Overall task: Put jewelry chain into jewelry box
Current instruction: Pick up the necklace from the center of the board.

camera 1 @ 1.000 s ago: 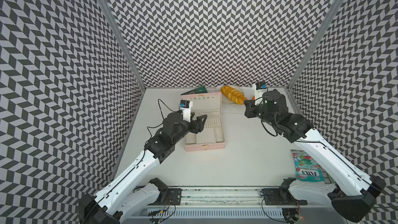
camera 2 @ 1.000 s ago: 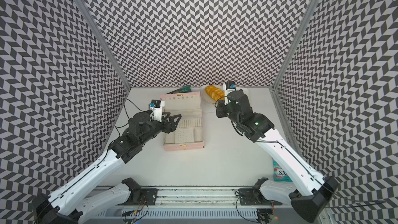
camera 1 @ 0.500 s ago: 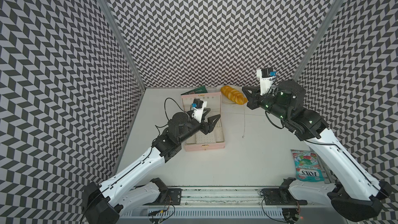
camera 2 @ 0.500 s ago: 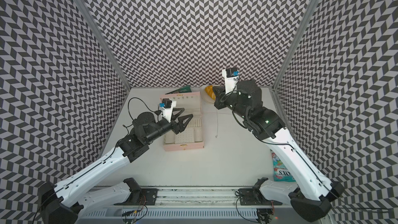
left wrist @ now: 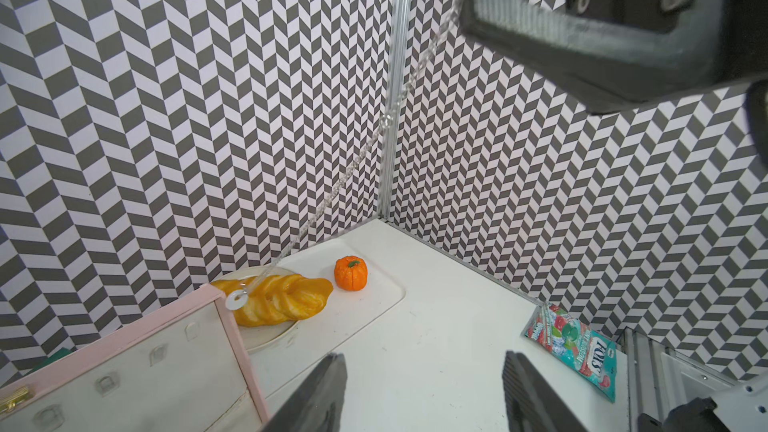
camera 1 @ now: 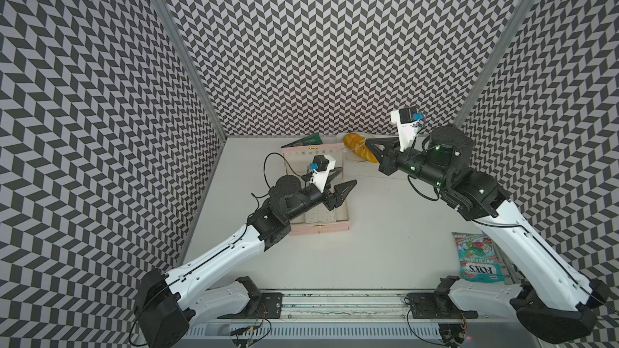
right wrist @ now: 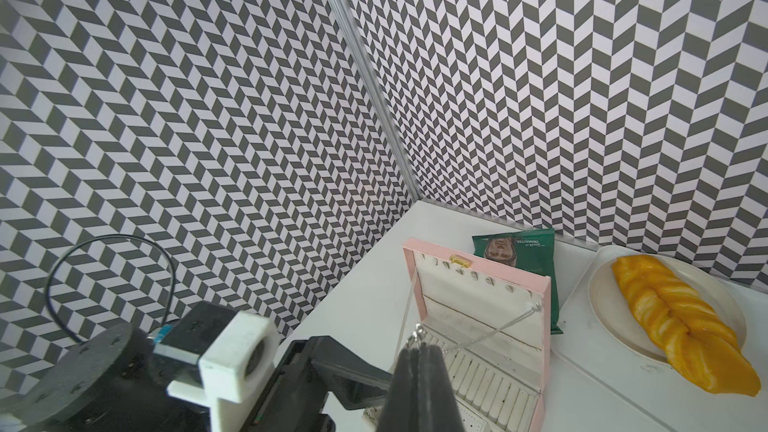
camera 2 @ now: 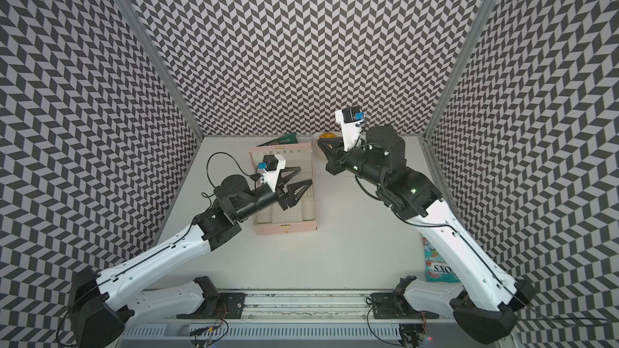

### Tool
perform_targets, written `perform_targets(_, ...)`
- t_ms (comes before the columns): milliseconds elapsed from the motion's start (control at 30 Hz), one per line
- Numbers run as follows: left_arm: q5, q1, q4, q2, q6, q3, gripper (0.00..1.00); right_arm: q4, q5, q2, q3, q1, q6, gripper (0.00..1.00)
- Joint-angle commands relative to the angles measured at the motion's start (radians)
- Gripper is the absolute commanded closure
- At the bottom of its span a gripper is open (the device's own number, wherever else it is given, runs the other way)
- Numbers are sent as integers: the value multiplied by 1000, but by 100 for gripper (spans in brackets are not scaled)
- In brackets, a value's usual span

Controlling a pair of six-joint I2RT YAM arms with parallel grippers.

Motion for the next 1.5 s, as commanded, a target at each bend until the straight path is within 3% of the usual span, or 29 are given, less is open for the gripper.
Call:
perform_targets(0, -23, -4, 60, 25, 38, 56, 35, 65, -24, -1, 19, 11, 18, 100)
perform_targets(367, -96, -20, 85, 147, 50, 130, 33, 80, -58, -31, 4, 21, 60, 100)
perform_targets(967, -68, -22, 118, 180, 79, 144, 30, 120, -70, -53, -51, 24, 90, 100)
perform_targets(1467, -89, -22, 118, 234, 79, 172, 38, 145, -99, -93, -75, 24, 112, 100)
